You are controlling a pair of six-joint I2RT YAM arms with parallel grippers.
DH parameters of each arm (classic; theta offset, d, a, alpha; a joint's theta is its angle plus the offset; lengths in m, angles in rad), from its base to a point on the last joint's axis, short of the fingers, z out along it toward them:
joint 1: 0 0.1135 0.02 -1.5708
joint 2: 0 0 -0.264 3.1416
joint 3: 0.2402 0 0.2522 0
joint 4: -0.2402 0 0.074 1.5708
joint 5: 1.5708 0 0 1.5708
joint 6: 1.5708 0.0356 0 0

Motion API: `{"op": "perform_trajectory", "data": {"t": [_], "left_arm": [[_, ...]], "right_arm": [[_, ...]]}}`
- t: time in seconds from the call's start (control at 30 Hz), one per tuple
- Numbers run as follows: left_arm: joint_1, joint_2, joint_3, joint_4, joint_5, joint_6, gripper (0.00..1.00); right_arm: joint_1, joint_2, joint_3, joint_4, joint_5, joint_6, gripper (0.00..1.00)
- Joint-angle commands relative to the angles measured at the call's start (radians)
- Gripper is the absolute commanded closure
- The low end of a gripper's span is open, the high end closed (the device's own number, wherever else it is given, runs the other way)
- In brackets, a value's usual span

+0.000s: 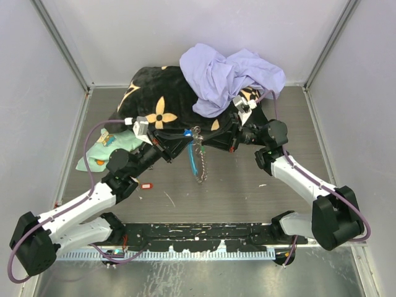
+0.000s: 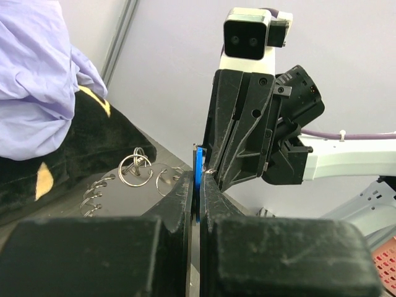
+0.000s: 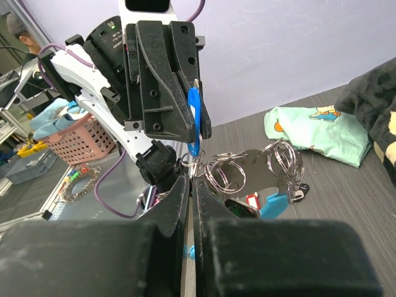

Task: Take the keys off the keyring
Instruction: Remove the key from the keyring.

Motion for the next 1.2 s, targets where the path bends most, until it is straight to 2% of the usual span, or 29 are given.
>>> {"op": "perform_trajectory", "data": {"t": [0.0, 0.63, 1.17], "left_arm": [[0.017, 0.016, -0.008, 0.126, -0.045, -0.038, 1.0], [0.012, 0.117, -0.015, 0.199, -0.162, -0.156, 1.0], [-0.043, 0.161, 0.018, 0.107, -0.259, -0.143, 1.0]], "right_arm": [[-0.021, -0.013, 0.008, 0.082, 0.064, 0.011, 0.99], [-0.018, 0.041, -0.024, 0.079, 0.273, 0.031, 0.99], [0.001, 0.083, -0.026, 0.037, 0.415, 0.038, 0.99]]}}
